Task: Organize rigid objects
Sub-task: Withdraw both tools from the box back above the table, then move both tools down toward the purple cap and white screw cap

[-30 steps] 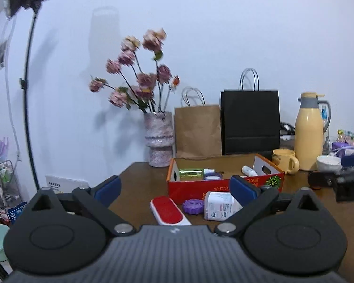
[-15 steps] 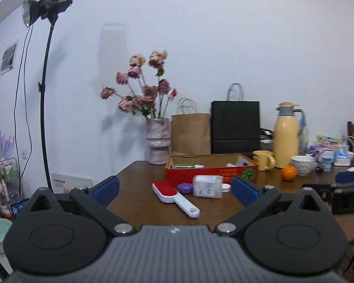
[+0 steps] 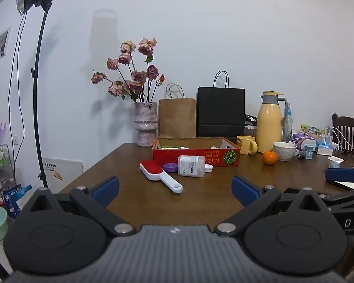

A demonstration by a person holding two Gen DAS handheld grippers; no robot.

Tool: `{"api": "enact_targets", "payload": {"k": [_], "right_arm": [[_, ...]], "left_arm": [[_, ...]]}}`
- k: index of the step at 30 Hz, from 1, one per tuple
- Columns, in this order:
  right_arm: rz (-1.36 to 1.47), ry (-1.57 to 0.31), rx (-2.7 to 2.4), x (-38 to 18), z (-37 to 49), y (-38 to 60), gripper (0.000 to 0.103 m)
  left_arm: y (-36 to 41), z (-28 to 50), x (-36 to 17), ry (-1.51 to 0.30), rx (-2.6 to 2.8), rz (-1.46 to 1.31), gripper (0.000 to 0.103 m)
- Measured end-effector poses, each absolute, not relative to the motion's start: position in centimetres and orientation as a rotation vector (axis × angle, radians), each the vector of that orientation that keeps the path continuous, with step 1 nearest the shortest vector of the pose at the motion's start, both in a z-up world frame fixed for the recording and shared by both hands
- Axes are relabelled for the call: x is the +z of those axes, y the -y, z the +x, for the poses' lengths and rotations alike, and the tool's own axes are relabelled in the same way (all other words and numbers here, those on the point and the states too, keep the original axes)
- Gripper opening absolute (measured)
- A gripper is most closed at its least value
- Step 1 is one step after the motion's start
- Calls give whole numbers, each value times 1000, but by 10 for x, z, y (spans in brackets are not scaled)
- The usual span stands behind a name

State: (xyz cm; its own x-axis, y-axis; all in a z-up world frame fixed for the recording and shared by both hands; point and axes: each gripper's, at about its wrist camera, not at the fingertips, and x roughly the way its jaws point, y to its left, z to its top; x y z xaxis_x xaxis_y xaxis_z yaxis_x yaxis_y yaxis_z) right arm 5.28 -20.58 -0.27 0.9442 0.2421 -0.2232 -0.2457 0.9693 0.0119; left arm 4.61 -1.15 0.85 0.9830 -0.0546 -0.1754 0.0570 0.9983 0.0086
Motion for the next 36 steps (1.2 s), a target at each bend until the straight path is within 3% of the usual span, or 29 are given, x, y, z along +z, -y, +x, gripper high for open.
{"api": "enact_targets", "payload": {"k": [12,23,36], "right_arm": [[5,-228,240,-5,62,212,103],[44,-260,186,-12,129,229,101],[34,-342,221,-16,237,234,87]], "left_arm": [[12,55,4,-179,-24,31,103],[5,119,-8,-239,21,-20,103],[-14,232,-11,-336,32,-54,103]]}}
